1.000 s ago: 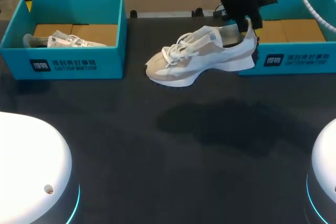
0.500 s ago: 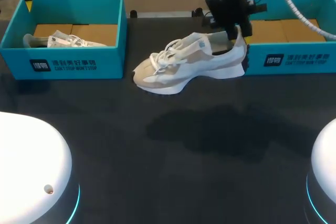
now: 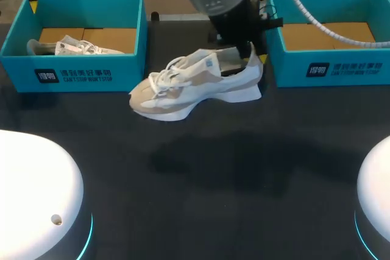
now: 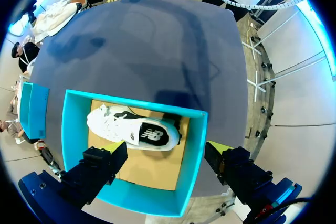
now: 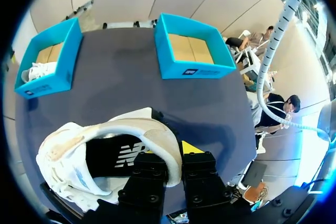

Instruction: Take the shoe out of the shoebox, open the shoe tongue, remove and reinsert the insole, then place the shoe into the shoebox

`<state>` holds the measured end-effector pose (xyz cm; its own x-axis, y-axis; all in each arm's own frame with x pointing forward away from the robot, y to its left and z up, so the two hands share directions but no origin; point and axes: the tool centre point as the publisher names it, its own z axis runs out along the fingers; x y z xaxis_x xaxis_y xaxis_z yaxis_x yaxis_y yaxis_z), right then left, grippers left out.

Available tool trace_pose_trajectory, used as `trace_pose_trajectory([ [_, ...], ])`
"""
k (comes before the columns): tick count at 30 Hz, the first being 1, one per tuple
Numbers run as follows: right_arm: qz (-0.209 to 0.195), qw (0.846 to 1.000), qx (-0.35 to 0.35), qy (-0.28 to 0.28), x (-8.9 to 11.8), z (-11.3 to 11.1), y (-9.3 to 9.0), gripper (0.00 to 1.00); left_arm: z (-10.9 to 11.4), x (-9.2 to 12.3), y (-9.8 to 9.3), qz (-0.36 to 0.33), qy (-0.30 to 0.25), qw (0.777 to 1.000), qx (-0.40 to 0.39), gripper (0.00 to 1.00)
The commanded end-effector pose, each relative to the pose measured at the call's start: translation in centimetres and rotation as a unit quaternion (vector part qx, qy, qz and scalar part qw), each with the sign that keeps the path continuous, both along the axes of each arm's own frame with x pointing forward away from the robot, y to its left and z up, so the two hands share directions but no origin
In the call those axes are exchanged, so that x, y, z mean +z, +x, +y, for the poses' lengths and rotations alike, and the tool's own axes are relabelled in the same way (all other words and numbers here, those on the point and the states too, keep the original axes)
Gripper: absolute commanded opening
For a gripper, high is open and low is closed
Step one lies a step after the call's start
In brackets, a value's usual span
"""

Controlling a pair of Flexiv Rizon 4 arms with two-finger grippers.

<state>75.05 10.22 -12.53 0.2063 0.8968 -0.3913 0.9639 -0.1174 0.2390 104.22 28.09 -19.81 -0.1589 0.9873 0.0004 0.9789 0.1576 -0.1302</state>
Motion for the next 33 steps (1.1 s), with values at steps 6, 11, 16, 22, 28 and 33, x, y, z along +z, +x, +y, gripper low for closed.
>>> trace_pose_trajectory([
  [6,0.006,1.0,0.012,-0.009,-0.4,2.5,-1.1,0.0,0.0,0.0,0.0,0.0,0.001,1.0,-0.001,1.0],
  [11,0.009,1.0,0.003,-0.006,-0.9,3.5,-1.8,0.0,0.0,0.0,0.0,0.0,0.001,1.0,-0.001,1.0],
  [16,0.009,1.0,0.003,-0.006,-0.9,3.5,-1.8,0.0,0.0,0.0,0.0,0.0,0.001,1.0,-0.001,1.0],
  [22,0.009,1.0,0.003,-0.006,-0.9,3.5,-1.8,0.0,0.0,0.0,0.0,0.0,0.001,1.0,-0.001,1.0],
  [28,0.009,1.0,0.003,-0.006,-0.9,3.5,-1.8,0.0,0.0,0.0,0.0,0.0,0.001,1.0,-0.001,1.0],
  [33,-0.002,1.0,-0.02,0.001,-3.3,2.6,-1.7,0.0,0.0,0.0,0.0,0.0,0.001,1.0,-0.001,1.0],
])
